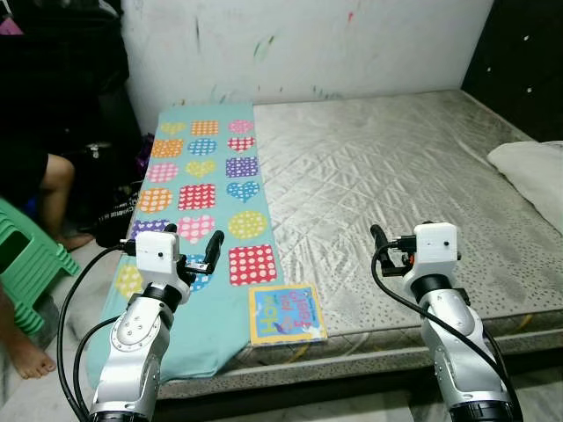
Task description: Clean up the room
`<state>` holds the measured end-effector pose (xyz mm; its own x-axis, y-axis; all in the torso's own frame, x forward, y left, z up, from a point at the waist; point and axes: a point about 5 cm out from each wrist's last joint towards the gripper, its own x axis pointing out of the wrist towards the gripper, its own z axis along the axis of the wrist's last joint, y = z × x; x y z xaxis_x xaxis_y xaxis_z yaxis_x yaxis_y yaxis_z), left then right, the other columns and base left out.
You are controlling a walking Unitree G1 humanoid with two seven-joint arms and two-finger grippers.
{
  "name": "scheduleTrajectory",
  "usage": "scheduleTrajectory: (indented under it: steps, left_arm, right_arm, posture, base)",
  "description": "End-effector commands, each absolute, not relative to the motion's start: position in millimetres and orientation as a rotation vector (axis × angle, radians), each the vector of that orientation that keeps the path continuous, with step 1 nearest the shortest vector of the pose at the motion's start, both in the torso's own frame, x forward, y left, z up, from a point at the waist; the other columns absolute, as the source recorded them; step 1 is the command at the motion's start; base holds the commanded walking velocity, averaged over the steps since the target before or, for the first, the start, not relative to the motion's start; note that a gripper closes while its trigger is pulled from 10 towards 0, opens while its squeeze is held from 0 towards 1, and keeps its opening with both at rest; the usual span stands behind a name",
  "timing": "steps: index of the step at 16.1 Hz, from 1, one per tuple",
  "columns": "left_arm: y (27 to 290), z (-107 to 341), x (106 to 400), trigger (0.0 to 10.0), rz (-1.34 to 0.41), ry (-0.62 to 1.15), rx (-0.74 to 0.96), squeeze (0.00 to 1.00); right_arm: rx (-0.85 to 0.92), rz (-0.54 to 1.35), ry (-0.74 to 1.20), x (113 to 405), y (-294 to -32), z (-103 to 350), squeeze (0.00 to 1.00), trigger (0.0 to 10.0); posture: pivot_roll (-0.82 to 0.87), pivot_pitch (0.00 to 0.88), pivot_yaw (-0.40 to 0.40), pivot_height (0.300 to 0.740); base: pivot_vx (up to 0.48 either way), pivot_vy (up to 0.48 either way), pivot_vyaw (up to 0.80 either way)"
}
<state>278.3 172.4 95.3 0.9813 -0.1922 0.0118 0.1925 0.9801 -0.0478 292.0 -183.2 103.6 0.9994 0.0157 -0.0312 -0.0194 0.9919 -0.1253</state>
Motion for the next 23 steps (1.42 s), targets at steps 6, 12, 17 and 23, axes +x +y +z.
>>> scheduleTrajectory:
  steps: [6,12,17,23]
  left_arm:
    - [173.0,96.2,277.6,10.0,-0.203,-0.002,-0.046,0.00]
    - [173.0,96.2,277.6,10.0,-0.203,-0.002,-0.046,0.00]
    - [170.0,95.1,281.8,10.0,-0.208,0.018,-0.074,0.00]
    - [171.1,93.5,282.8,10.0,-0.197,0.027,-0.080,0.00]
  right_arm:
    - [-0.124,0.017,0.010,294.4,-182.2,110.4,0.00,10.0]
    - [-0.124,0.017,0.010,294.4,-182.2,110.4,0.00,10.0]
    - [-0.142,-0.013,0.018,288.8,-189.7,109.1,0.00,10.0]
    - [-0.141,0.000,0.019,290.3,-189.0,110.0,0.00,10.0]
  posture:
    - [-0.24,0.000,0.048,0.740]
    - [-0.24,0.000,0.048,0.740]
    - [-0.26,0.000,0.052,0.740]
    - [-0.26,0.000,0.050,0.740]
  base:
    - [0.480,0.000,0.00]
    - [0.480,0.000,0.00]
    - [0.359,0.000,0.00]
    - [0.000,0.000,0.00]
